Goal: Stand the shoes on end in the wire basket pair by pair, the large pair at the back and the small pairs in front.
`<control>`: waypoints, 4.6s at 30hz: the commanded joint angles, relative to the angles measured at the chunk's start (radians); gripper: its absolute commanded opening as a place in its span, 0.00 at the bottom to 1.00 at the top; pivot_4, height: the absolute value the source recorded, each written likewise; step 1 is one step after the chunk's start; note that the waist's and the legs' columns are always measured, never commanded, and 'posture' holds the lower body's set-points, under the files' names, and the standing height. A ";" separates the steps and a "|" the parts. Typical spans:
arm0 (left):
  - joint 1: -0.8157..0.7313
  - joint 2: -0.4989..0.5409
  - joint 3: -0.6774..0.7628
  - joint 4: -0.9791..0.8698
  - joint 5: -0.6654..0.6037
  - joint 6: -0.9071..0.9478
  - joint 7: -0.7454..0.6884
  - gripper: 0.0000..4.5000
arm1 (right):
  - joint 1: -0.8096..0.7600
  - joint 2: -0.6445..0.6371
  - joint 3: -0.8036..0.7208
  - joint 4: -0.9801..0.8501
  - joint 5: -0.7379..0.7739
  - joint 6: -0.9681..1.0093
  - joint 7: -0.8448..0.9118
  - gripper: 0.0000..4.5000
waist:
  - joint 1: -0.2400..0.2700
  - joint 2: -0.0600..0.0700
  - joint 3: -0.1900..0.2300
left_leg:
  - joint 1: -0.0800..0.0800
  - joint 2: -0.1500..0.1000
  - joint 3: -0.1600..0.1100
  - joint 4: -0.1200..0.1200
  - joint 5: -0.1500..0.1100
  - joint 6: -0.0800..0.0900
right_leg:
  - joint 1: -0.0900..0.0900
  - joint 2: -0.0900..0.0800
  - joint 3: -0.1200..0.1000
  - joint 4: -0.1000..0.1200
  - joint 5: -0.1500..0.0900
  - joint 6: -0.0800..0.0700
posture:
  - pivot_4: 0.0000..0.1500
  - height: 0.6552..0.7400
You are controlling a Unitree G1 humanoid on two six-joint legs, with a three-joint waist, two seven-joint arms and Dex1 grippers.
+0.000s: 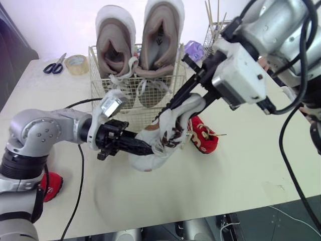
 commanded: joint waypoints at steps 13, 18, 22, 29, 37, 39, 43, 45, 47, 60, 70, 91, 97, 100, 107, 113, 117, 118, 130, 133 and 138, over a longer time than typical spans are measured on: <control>0.220 -0.118 0.308 -0.168 -0.203 -0.138 0.254 0.10 | 0.380 -0.182 -0.710 0.021 0.114 0.881 -0.404 0.87 | 0.015 -0.001 0.000 | 0.000 -0.001 0.000 0.002 0.000 0.000 | 0.001 -0.002 0.001 0.000 -0.002 -0.004 | 1.00 1.00; 0.246 -0.179 0.351 -0.188 -0.230 -0.216 0.393 0.10 | 0.747 -0.065 -1.091 -0.194 0.740 1.354 -0.815 0.87 | 0.019 -0.004 -0.002 | 0.002 0.001 -0.005 0.001 0.000 0.000 | 0.005 0.000 0.000 0.000 0.000 -0.001 | 1.00 1.00; 0.248 -0.218 0.334 -0.186 -0.249 -0.245 0.434 0.10 | 0.865 0.057 -1.094 -0.327 0.875 1.398 -0.971 0.87 | 0.017 -0.003 -0.002 | 0.002 0.000 -0.005 0.002 0.000 0.000 | 0.005 0.001 0.001 0.001 0.000 -0.001 | 1.00 1.00; 0.223 -0.244 0.302 -0.146 -0.269 -0.249 0.417 0.10 | 0.912 0.184 -1.035 -0.441 0.951 1.402 -1.084 0.87 | 0.022 -0.004 -0.003 | 0.001 0.000 -0.006 0.002 0.000 0.000 | 0.006 0.002 0.001 -0.001 0.000 0.000 | 1.00 1.00; 0.213 -0.245 0.282 -0.131 -0.266 -0.242 0.395 0.10 | 0.899 0.215 -0.995 -0.471 0.917 1.394 -1.070 0.87 | 0.022 -0.004 -0.003 | 0.001 -0.001 -0.007 0.002 0.000 0.000 | 0.007 0.003 0.001 -0.004 0.000 -0.001 | 1.00 1.00; 0.211 -0.245 0.275 -0.130 -0.266 -0.244 0.392 0.10 | 0.888 0.225 -0.986 -0.469 0.915 1.391 -1.068 0.87 | 0.022 -0.004 -0.003 | 0.001 -0.001 -0.007 0.002 0.000 0.000 | 0.007 0.003 0.001 -0.004 0.000 -0.001 | 1.00 1.00; 0.206 -0.248 0.266 -0.118 -0.255 -0.247 0.384 0.10 | 0.863 0.250 -0.971 -0.474 0.927 1.395 -1.069 0.87 | 0.021 -0.004 -0.003 | 0.001 -0.001 -0.007 0.002 0.000 0.000 | 0.007 0.003 0.001 -0.004 0.000 -0.001 | 1.00 1.00; 0.204 -0.250 0.262 -0.113 -0.247 -0.249 0.379 0.10 | 0.855 0.258 -0.964 -0.478 0.934 1.398 -1.070 0.87 | 0.022 -0.004 -0.003 | 0.001 -0.001 -0.007 0.002 0.000 0.001 | 0.007 0.003 0.001 -0.004 0.000 -0.001 | 1.00 1.00; 0.203 -0.253 0.257 -0.109 -0.240 -0.250 0.375 0.10 | 0.846 0.266 -0.959 -0.479 0.941 1.400 -1.072 0.87 | 0.021 -0.004 -0.003 | 0.001 -0.001 -0.007 0.002 0.000 0.001 | 0.007 0.003 0.001 -0.004 0.000 -0.001 | 1.00 1.00; 0.203 -0.269 0.227 -0.111 -0.201 -0.261 0.360 0.10 | 0.816 0.306 -0.919 -0.479 0.912 1.399 -1.074 0.48 | 0.019 -0.004 -0.003 | 0.001 0.000 -0.008 0.002 0.000 0.001 | 0.007 0.003 0.001 -0.004 0.000 -0.001 | 1.00 1.00; 0.202 -0.189 0.238 -0.118 -0.075 -0.282 0.346 0.80 | 0.794 0.299 -0.935 -0.512 0.837 1.363 -1.019 0.06 | 0.019 -0.004 -0.003 | 0.001 -0.001 -0.008 0.001 0.000 0.001 | 0.007 0.003 0.001 -0.005 0.000 -0.001 | 1.00 1.00; 0.409 0.237 0.569 -0.258 -0.011 -0.251 0.325 0.80 | 0.539 0.301 -0.788 0.096 -0.021 0.624 -0.338 0.06 | -0.002 -0.004 -0.002 | 0.000 0.000 -0.005 -0.002 0.000 0.001 | 0.005 0.003 0.001 -0.007 -0.001 -0.003 | 1.00 1.00; 0.469 0.236 0.615 -0.268 -0.036 -0.248 0.339 0.80 | 0.529 0.364 -0.774 0.248 -0.120 0.496 -0.251 0.06 | -0.005 -0.003 -0.002 | 0.000 0.001 -0.005 -0.003 0.000 0.000 | 0.004 0.003 0.000 -0.006 0.000 -0.001 | 1.00 1.00; 0.489 0.241 0.632 -0.269 -0.042 -0.248 0.341 0.80 | 0.531 0.395 -0.780 0.283 -0.143 0.467 -0.241 0.06 | -0.005 -0.003 -0.002 | 0.000 0.001 -0.005 -0.003 0.000 0.000 | 0.004 0.003 0.001 -0.006 0.000 -0.001 | 1.00 1.00; 0.506 0.239 0.633 -0.271 -0.045 -0.255 0.347 0.80 | 0.523 0.396 -0.812 0.273 -0.150 0.480 -0.226 0.06 | -0.005 -0.003 -0.002 | 0.000 0.001 -0.005 -0.003 0.000 0.000 | 0.004 0.003 0.000 -0.006 0.000 -0.001 | 1.00 1.00; 0.517 0.224 0.608 -0.252 -0.031 -0.271 0.344 0.80 | 0.557 0.344 -0.857 0.112 -0.109 0.586 -0.258 0.06 | -0.002 -0.003 -0.001 | 0.000 0.001 -0.004 -0.003 0.000 0.000 | 0.004 0.002 0.000 -0.006 0.000 -0.001 | 1.00 1.00; 0.497 0.217 0.572 -0.236 -0.021 -0.281 0.336 0.80 | 0.589 0.331 -0.873 0.030 -0.097 0.629 -0.287 0.06 | -0.002 -0.003 -0.001 | 0.000 0.001 -0.004 -0.003 0.000 0.000 | 0.004 0.002 0.000 -0.006 0.000 -0.001 | 1.00 1.00; 0.493 0.218 0.567 -0.232 -0.017 -0.283 0.334 0.80 | 0.596 0.325 -0.875 0.014 -0.092 0.643 -0.290 0.06 | -0.002 -0.003 -0.001 | 0.000 0.001 -0.004 -0.003 0.000 0.000 | 0.004 0.002 0.000 -0.006 0.000 -0.001 | 1.00 1.00; 0.479 0.213 0.533 -0.211 0.002 -0.291 0.320 0.80 | 0.676 0.315 -0.874 -0.145 -0.039 0.760 -0.331 0.06 | -0.002 -0.003 -0.001 | 0.000 0.001 -0.004 -0.003 0.000 0.000 | 0.004 0.002 0.000 -0.006 0.000 -0.001 | 1.00 1.00; 0.464 0.210 0.520 -0.206 0.009 -0.291 0.321 0.80 | 0.673 0.335 -0.853 -0.084 -0.093 0.678 -0.324 0.06 | -0.002 -0.003 -0.001 | 0.000 0.001 -0.004 -0.003 0.000 0.000 | 0.004 0.002 0.000 -0.006 0.000 -0.001 | 1.00 1.00; 0.456 0.203 0.514 -0.211 0.007 -0.287 0.332 0.80 | 0.617 0.361 -0.841 0.052 -0.145 0.570 -0.304 0.06 | -0.004 -0.003 -0.001 | 0.000 0.000 -0.004 -0.003 0.000 0.000 | 0.004 0.002 0.001 -0.006 0.000 -0.001 | 1.00 1.00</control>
